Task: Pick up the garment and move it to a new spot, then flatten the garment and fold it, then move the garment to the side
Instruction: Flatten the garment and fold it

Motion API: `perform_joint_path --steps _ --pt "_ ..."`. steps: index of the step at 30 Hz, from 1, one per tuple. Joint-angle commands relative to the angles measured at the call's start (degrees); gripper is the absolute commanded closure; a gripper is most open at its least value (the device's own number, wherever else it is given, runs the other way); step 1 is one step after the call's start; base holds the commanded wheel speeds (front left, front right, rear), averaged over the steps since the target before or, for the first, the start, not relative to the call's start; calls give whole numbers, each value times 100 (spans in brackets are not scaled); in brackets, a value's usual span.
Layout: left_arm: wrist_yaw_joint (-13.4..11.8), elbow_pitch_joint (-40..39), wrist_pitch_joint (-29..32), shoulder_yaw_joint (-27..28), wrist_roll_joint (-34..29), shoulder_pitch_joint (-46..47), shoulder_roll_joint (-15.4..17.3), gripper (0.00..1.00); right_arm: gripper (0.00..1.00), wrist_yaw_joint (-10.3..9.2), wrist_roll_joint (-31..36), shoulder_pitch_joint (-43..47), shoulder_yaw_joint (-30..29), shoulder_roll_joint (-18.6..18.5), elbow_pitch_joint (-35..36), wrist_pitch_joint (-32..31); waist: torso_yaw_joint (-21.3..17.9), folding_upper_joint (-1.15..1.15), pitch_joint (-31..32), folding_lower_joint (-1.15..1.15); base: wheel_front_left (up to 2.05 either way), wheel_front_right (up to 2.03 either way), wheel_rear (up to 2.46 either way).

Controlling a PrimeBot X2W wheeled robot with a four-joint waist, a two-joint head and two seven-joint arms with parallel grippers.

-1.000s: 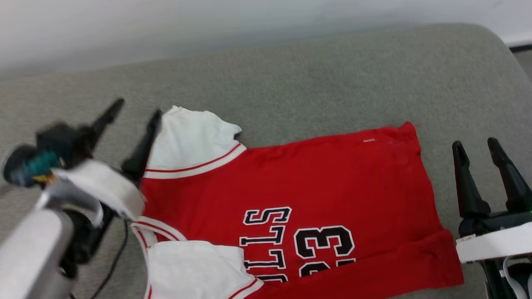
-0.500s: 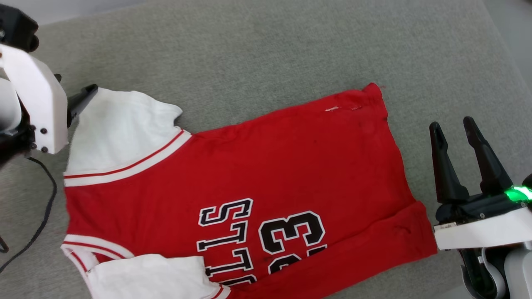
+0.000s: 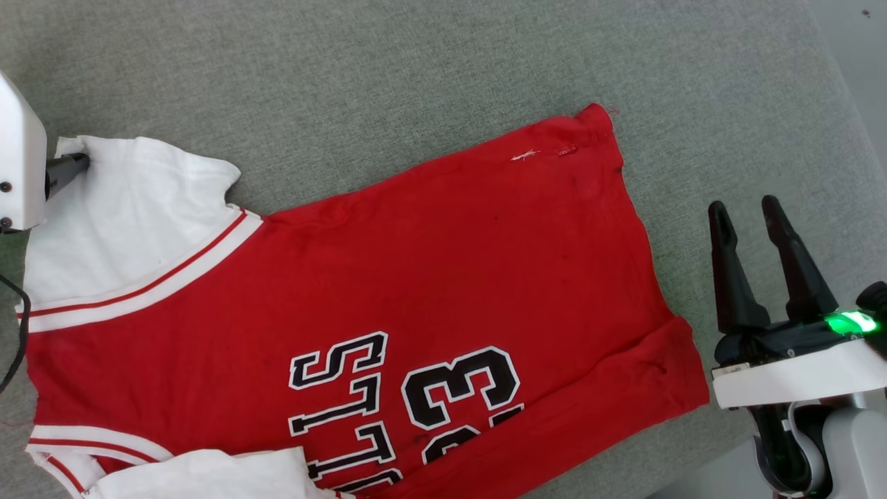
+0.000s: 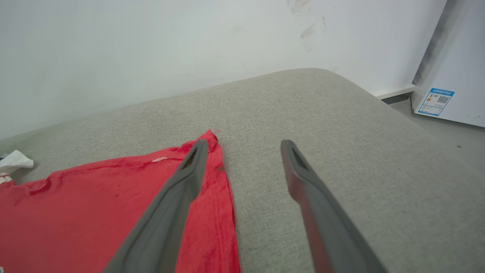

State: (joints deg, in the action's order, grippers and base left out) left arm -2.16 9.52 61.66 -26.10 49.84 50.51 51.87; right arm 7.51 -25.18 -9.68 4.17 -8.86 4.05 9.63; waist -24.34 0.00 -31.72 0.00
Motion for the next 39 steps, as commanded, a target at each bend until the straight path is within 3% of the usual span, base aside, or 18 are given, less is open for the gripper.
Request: perform_joint_path --steps 1,2,3,4,11,14,26,33,39 --pt "7 137 43 -149 -23 -181 -42 0 0 -4 7 -105 7 37 -18 32 -9 0 -19 0 0 0 0" --pt "17 159 67 -181 4 -233 -59 27 0 -4 19 -115 18 38 -40 45 -4 0 -24 0 0 0 0" --pt "28 169 74 -203 24 -276 -94 75 0 -4 31 -130 26 34 -61 42 6 0 -26 0 0 0 0" --pt "40 168 54 -220 35 -298 -134 100 0 -4 42 -144 34 25 -78 42 24 0 -25 0 0 0 0" --pt "192 148 -739 -137 -97 -160 -480 100 0 -4 75 -238 -46 -238 -92 -177 289 0 174 0 0 0 0" --pt "350 105 -1080 -195 -250 -3 -601 100 0 -4 152 -278 -136 -562 -65 -525 485 0 326 0 0 0 0" --pt "798 -1013 -2010 -358 -286 -138 -869 100 0 -3 -576 -1041 294 -2646 106 -3416 1525 0 716 0 0 0 0" --pt "841 -2070 -2144 -628 -476 -466 -804 100 0 -4 -1167 -1647 740 -3412 -59 -4973 2078 0 540 0 0 0 0" --pt "715 -2683 -2320 -761 -612 -731 -885 100 0 -3 -1279 -2107 1080 -3704 -368 -5554 2469 0 350 0 0 0 0"
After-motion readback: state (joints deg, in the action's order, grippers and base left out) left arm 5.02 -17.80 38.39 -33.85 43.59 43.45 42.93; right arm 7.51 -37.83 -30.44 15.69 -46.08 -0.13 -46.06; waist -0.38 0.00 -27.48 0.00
